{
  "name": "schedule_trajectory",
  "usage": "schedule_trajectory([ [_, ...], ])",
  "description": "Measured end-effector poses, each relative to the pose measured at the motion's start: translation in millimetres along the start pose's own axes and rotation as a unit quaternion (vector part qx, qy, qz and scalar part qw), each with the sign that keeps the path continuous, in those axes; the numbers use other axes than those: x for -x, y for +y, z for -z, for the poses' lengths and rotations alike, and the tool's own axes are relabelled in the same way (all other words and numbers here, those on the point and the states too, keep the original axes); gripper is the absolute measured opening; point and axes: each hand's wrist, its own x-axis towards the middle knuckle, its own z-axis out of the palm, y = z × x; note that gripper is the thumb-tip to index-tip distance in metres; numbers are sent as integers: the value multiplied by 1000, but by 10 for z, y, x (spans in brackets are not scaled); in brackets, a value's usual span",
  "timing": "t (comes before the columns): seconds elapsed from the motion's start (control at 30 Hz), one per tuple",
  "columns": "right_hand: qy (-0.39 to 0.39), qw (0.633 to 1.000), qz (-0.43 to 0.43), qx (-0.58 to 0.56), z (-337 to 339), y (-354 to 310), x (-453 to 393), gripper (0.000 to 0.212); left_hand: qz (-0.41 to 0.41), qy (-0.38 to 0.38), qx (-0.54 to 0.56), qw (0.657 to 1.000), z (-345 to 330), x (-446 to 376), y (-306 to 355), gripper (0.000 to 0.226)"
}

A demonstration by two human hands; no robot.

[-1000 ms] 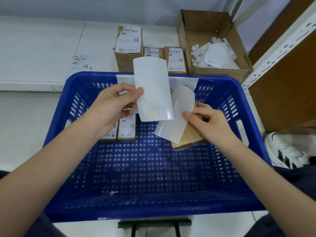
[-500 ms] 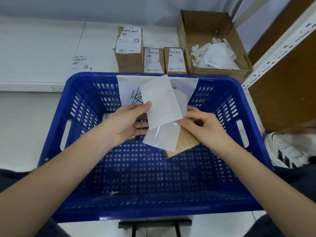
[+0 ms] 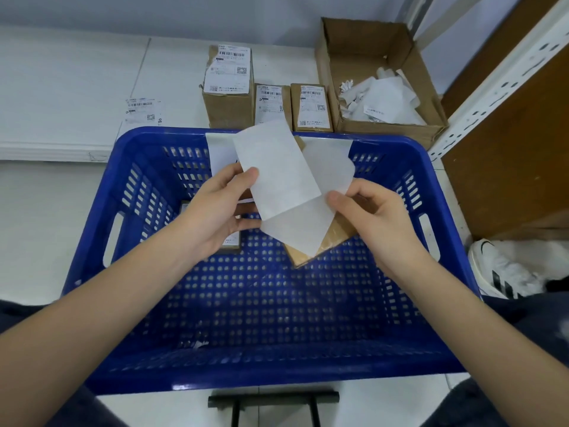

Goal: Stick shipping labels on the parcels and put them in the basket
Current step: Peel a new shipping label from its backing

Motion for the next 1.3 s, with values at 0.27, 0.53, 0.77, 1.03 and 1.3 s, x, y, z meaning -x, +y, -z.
schedule_trajectory([
  [0.27, 61, 994, -17, 89, -26, 90, 8, 36, -13, 26, -40, 999, -1, -34, -54, 29],
  [0.53, 65, 871, 257, 415, 4, 145, -26, 35, -25, 39, -54, 997, 6, -66, -64, 31],
  [0.77, -5, 899, 192, 393, -32, 195, 50, 48, -34, 54, -64, 996, 20, -88, -66, 30],
  [1.03, 16, 933, 157, 324, -46, 193, 30, 44, -51, 53, -80, 994, 26, -143, -98, 32],
  [1.3, 51, 929, 177, 322, 6, 242, -17, 16, -52, 71, -94, 992, 50, -147, -134, 26],
])
